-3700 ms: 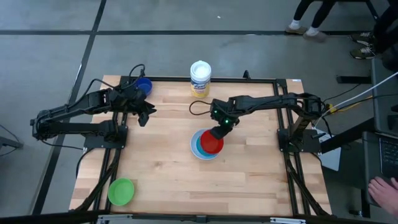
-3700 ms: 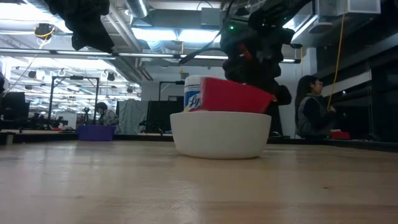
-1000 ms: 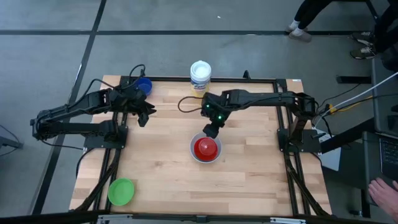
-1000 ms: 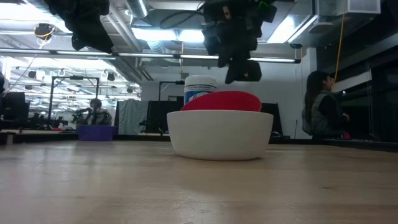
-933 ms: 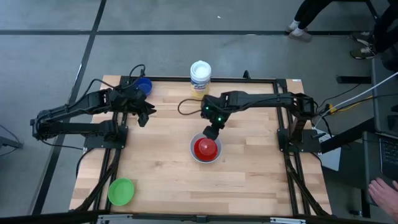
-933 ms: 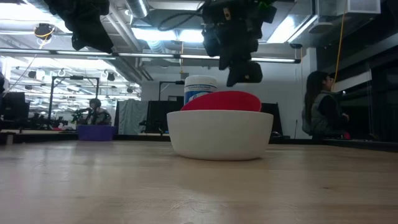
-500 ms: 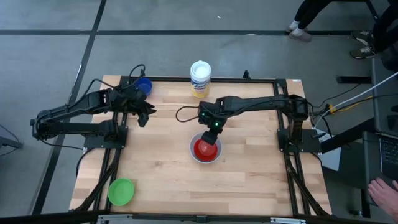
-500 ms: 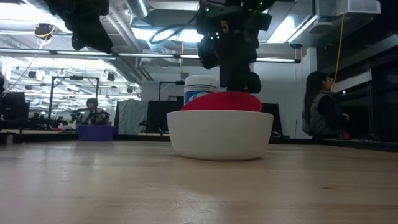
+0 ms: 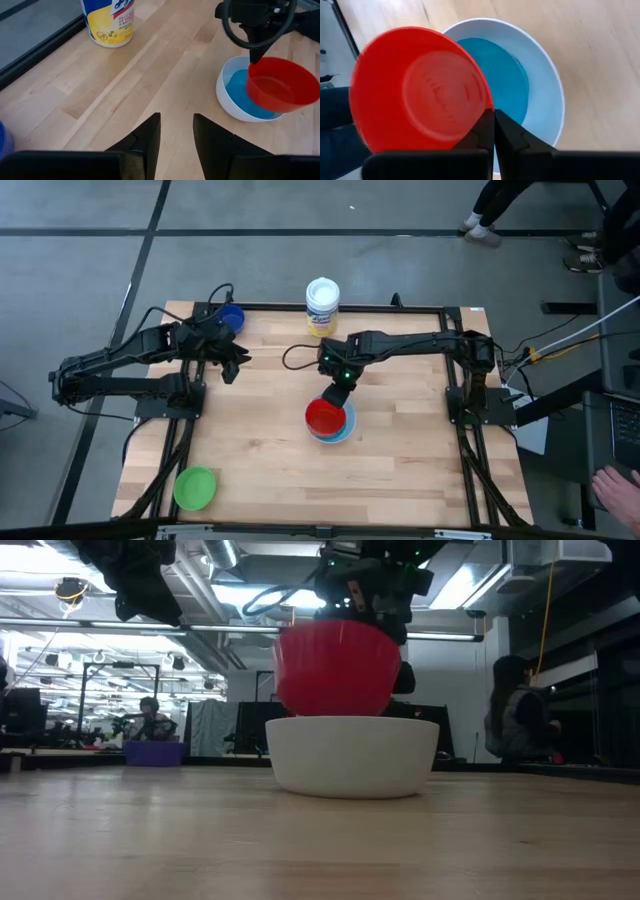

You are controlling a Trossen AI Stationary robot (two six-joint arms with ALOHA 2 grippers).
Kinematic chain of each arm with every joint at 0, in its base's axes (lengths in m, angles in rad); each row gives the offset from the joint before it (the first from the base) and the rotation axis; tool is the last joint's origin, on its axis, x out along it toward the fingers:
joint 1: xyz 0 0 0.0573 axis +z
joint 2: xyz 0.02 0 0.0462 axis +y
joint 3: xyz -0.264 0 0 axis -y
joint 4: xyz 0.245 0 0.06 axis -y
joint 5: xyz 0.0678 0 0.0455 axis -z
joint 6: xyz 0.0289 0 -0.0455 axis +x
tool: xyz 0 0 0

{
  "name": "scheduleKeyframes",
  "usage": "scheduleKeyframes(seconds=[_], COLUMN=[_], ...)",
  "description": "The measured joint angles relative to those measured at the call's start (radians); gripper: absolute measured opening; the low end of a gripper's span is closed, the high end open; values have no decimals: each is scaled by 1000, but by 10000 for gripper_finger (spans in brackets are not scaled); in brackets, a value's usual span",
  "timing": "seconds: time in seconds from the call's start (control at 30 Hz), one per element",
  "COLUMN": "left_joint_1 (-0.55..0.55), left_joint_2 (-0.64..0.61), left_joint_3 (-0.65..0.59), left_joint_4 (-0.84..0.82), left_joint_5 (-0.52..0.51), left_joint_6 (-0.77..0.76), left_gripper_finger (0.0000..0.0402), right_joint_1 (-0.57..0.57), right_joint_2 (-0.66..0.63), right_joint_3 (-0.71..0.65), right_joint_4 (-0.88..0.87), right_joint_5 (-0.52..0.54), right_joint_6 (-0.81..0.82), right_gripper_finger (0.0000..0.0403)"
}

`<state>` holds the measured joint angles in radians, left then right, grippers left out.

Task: Nest bowls inside each other
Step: Stack the red bowl on top of the blue bowl

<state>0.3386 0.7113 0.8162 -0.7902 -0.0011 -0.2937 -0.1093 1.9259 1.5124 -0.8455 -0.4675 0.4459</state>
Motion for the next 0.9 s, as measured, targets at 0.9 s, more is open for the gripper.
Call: scheduleKeyframes(seconds=[0.9], left_joint_1=[0], left_joint_2=[0], left_joint_3=[0], left_joint_4=[0], left_joint_5=[-4], left_joint_6=[-3], left_gripper_finger=[112], right_joint_1=[2], right_joint_2=[0], right_joint_3=[0], right_joint_4=[-31], right_joint_5=[82], right_joint_6=[-59], right_gripper_finger=[146])
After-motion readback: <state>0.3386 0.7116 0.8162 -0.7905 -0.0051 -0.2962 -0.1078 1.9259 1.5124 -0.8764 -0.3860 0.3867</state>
